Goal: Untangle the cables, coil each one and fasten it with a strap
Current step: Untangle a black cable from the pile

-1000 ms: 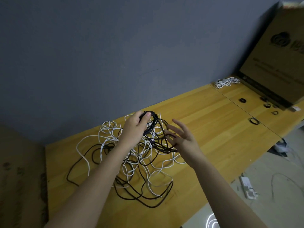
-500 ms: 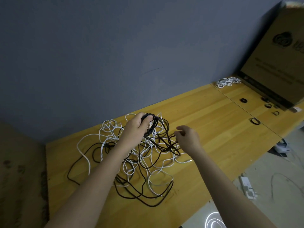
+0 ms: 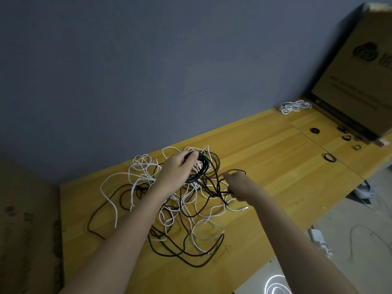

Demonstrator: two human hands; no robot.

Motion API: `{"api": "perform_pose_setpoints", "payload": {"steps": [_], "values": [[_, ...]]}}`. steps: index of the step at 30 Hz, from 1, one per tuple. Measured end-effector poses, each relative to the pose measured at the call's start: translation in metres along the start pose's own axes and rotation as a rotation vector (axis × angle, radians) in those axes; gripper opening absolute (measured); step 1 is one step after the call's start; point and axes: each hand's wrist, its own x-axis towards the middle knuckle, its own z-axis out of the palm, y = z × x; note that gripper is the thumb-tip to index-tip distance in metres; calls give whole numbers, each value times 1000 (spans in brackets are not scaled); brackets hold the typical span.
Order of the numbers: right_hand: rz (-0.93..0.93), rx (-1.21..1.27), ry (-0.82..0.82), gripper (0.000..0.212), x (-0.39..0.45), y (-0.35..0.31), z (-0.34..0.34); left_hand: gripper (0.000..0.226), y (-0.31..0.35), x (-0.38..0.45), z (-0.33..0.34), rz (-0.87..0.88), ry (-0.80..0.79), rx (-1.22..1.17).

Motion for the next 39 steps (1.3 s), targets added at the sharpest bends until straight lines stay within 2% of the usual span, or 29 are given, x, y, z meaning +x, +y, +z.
{"api": "perform_pose_setpoints", "payload": {"steps": [3, 5, 9, 13, 18, 23, 29, 34, 36, 39], "values": [[10, 441, -42, 35, 1, 6, 6, 41, 4, 0, 0, 38, -17, 58], [15, 589, -39, 31, 1, 8, 9, 40, 6, 0, 0, 43, -33, 68], [41, 663, -11, 32, -1, 5, 14, 43, 9, 2, -1, 66, -15, 52], [-56, 824, 52, 31, -4, 0, 18, 49, 17, 4, -3, 156, 36, 37], [-142, 996, 1, 23, -12, -3, 21, 41, 28, 5, -3, 121, -1, -171], [-268, 953, 42, 24, -16, -11, 26, 39, 26, 8, 2, 32, 33, -332], [-417, 572, 190, 29, -23, -14, 30, 39, 18, 5, 1, 6, 58, -347], [-444, 568, 151, 40, -30, -12, 18, 38, 10, 0, -7, -44, 65, -335], [-479, 608, 103, 50, -34, -12, 13, 37, 6, 1, -11, -71, 102, -358], [-551, 588, 91, 81, -35, -13, 11, 36, 3, 2, -14, -74, 106, -352]]}}
